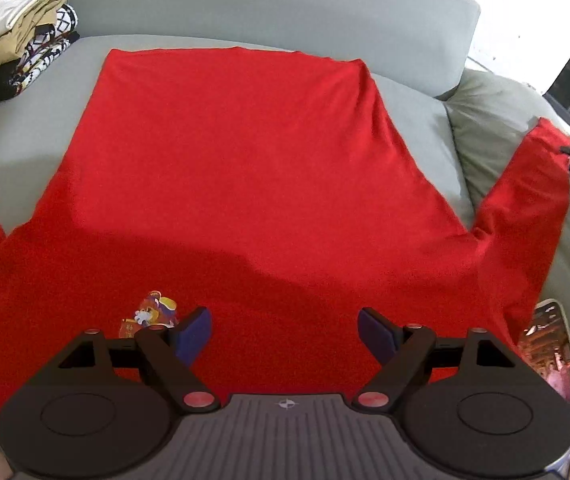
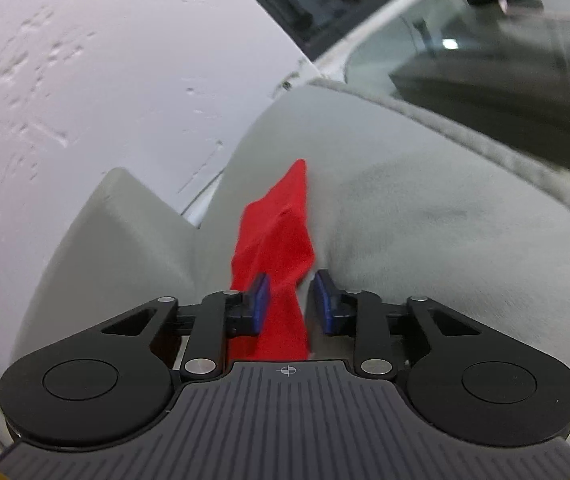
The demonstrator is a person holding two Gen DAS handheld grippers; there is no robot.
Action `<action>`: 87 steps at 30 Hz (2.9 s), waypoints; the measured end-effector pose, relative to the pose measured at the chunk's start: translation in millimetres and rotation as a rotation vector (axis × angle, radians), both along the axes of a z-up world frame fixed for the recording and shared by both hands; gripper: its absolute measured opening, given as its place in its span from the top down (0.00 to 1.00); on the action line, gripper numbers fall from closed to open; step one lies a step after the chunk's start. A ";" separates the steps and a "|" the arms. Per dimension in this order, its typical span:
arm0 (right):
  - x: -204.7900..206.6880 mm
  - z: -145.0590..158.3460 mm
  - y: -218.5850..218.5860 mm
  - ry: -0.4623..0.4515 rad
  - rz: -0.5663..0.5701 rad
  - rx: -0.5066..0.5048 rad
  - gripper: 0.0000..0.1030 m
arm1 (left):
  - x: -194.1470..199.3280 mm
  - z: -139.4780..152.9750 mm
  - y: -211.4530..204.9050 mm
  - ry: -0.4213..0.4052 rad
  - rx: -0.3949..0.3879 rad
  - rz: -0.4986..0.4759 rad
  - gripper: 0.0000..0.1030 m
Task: Fold clothes
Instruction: 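Grasp the sleeve cuff with the right gripper and stretch it outward, then lift the sleeve with the right gripper toward the T-shirt body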
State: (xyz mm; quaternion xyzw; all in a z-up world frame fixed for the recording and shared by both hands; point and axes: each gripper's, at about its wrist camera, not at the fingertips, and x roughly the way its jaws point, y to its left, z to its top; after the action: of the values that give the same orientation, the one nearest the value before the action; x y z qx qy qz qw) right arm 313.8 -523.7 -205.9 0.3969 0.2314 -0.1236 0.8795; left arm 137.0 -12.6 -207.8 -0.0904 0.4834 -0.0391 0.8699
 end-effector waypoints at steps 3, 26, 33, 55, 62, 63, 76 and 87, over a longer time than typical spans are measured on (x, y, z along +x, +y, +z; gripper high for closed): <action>14.8 -1.3 0.0 0.030 -0.010 -0.043 0.88 | -5.9 2.8 -0.1 -0.003 -0.008 0.003 0.23; -55.8 64.1 38.6 0.150 0.047 -0.073 0.55 | -67.7 55.2 28.2 -0.077 -0.056 -0.004 0.23; -16.6 17.1 13.0 0.124 0.087 -0.002 0.67 | -30.7 29.7 25.3 -0.011 -0.061 0.029 0.24; 48.5 23.1 35.6 0.149 0.124 -0.380 0.98 | -12.6 21.7 -3.2 -0.009 -0.047 -0.022 0.24; 4.7 85.4 72.2 0.000 0.159 -0.438 0.98 | -42.8 50.3 16.8 -0.091 -0.080 -0.008 0.24; -3.6 97.2 78.6 -0.021 0.171 -0.446 0.98 | -48.0 54.8 20.3 -0.103 -0.085 -0.005 0.24; -178.5 186.9 290.8 -0.219 0.106 -0.902 0.97 | -131.1 90.0 108.9 -0.236 -0.070 0.163 0.24; -238.9 118.5 504.7 -0.129 0.479 -0.837 0.97 | -189.2 102.8 181.8 -0.330 -0.084 0.377 0.24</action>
State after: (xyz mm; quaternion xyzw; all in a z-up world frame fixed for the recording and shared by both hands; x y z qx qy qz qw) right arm 75.0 -19.0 -87.4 -0.0486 0.1917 0.0249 0.9799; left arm -52.2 169.2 -105.1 -0.2073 0.3075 0.0898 0.9243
